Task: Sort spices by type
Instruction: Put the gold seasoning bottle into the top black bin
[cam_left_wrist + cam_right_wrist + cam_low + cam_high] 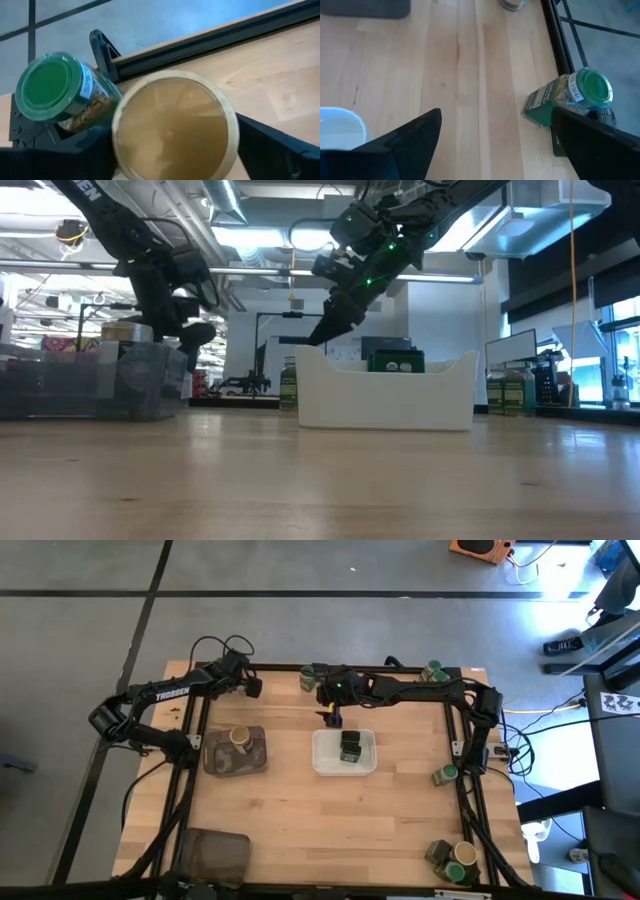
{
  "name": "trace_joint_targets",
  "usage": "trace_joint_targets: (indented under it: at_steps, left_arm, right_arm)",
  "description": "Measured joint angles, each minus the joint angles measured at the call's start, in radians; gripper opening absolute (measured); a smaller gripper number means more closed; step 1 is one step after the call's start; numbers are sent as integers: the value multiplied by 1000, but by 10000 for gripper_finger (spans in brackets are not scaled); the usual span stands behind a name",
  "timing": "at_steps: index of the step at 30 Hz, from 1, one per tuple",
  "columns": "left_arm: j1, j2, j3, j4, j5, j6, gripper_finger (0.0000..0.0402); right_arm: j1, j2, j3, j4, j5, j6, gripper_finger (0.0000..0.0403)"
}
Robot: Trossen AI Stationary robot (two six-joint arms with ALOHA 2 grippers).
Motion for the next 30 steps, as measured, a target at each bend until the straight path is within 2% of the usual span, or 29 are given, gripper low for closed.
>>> trace_joint_targets:
  at_steps: [5, 19, 24, 30]
  left_arm:
    - [-1, 0, 2, 7, 1, 31, 277]
    - [-32, -1, 2, 1, -8, 44, 285]
    - [-87, -36, 39, -120, 6, 47, 275]
    - [-182, -149, 95, -232, 6, 39, 273]
  right_arm:
    - [0, 0, 0, -13, 0, 1, 376]
    - [0, 0, 0, -16, 0, 60, 376]
    - [0, 0, 0, -40, 0, 61, 376]
    - [0, 0, 0, -47, 0, 54, 376]
